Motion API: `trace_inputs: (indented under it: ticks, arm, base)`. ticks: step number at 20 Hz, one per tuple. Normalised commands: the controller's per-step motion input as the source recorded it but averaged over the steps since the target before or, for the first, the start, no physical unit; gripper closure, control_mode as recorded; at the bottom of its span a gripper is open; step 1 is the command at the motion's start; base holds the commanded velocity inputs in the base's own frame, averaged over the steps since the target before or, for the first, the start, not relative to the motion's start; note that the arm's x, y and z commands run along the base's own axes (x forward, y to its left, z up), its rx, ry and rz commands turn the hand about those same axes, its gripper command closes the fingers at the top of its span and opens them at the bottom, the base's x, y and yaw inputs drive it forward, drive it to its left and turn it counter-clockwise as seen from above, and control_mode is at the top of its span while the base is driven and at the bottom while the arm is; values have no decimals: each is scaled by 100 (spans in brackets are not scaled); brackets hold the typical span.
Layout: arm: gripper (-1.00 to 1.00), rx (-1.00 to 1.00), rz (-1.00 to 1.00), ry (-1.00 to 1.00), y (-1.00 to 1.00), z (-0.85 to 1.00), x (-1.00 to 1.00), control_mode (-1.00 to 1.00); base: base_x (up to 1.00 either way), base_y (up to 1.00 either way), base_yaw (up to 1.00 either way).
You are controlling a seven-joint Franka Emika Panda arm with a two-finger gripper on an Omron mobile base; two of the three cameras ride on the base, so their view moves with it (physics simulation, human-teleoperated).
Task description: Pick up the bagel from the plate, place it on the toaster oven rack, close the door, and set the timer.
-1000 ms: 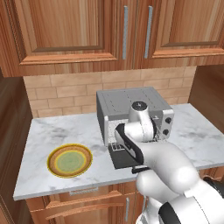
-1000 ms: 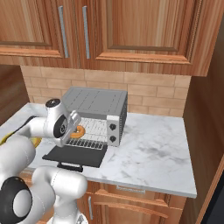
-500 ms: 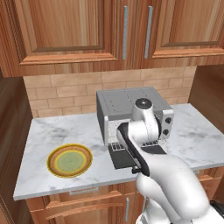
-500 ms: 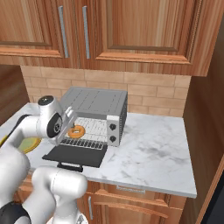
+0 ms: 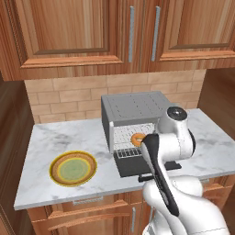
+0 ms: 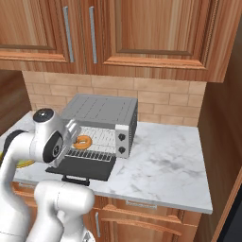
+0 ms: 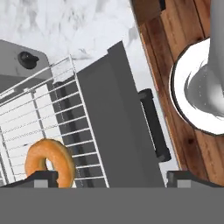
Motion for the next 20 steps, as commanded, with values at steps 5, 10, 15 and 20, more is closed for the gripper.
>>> trace_inputs:
  ticks: [5, 10, 15, 20]
  arm:
    - [-100, 2, 25, 12, -24, 67, -4, -100]
    - [-100, -1, 40, 6, -14, 25, 0, -100]
    - [-100, -11, 55, 0, -10, 0, 0, -100]
    - [-100, -17, 56, 0, -11, -14, 0, -100]
  base:
    - [0, 0, 0]
    - [0, 0, 0]
    - [0, 0, 0]
    - [0, 0, 0]
